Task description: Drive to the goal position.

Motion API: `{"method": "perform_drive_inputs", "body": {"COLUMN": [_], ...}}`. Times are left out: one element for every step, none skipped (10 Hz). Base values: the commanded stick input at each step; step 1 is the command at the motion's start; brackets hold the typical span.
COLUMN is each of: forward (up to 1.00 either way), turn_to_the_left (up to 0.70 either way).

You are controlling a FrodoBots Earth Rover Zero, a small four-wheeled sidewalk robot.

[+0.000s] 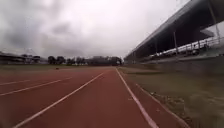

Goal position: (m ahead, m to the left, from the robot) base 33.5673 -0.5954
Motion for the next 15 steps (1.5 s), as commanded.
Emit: {"method": "perform_drive_inputs", "body": {"forward": [0.70, 0.70, 0.70, 0.70, 0.70, 0.70, 0.70, 0.70, 0.70, 0.70, 0.70, 0.70, 0.70, 0.70, 0.70], "turn_to_the_left": [0.00, 0.00, 0.00, 0.00, 0.00, 0.00, 0.00, 0.00, 0.00, 0.00, 0.00, 0.00, 0.00, 0.00, 0.00]}}
